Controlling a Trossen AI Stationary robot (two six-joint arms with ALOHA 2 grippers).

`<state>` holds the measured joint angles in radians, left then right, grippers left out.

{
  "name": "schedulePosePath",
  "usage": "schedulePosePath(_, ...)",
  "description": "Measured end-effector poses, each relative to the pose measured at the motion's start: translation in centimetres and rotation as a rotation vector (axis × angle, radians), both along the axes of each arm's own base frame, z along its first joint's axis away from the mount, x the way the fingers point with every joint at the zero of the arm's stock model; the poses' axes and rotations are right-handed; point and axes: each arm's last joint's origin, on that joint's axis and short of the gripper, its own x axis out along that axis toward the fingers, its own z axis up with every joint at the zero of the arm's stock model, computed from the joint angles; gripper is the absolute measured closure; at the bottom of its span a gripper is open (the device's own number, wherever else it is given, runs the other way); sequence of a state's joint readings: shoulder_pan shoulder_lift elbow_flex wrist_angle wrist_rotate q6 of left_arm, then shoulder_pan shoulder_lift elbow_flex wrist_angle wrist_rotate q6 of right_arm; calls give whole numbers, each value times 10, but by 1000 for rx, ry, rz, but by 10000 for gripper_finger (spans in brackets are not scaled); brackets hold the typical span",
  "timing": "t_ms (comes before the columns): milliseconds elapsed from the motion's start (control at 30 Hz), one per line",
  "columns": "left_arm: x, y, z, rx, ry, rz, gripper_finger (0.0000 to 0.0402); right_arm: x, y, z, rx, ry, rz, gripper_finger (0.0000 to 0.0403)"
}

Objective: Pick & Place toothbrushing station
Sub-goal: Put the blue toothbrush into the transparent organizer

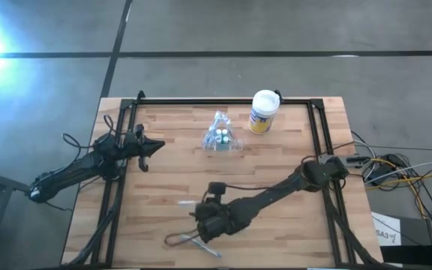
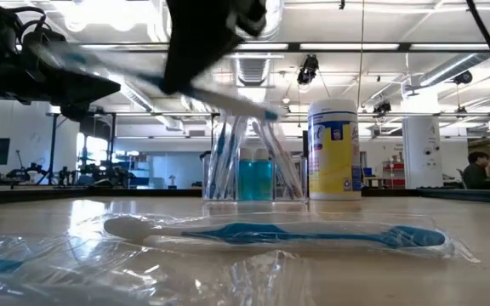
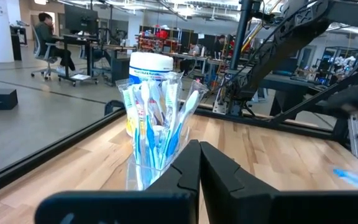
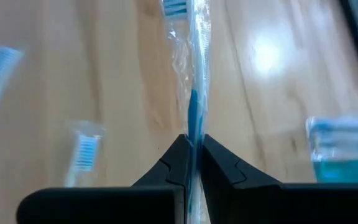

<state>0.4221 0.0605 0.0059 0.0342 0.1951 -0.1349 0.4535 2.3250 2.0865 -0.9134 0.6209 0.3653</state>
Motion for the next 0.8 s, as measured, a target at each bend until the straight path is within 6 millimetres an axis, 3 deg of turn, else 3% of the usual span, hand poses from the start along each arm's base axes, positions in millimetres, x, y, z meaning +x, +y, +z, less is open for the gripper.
schedulePosePath(100, 0, 0, 0, 0, -1, 0, 394, -5, 13, 22, -40, -75, 92, 385)
schedulePosePath(200, 0, 0, 0, 0, 0, 2, 394, -12, 24, 58, -98, -184, 226, 385)
schedulePosePath(300, 0, 0, 0, -1, 1, 2, 394, -24, 22, 75, -155, -213, 236, 385)
schedulePosePath(500, 0, 0, 0, -1, 1, 2, 394, -40, 3, 51, -138, -249, 229, 385)
schedulePosePath(600, 0, 0, 0, -1, 1, 2, 394, -51, -6, 36, -75, -366, 275, 385)
schedulePosePath(800, 0, 1, 0, -2, 3, 12, 394, -87, -29, -10, 33, -652, 389, 385)
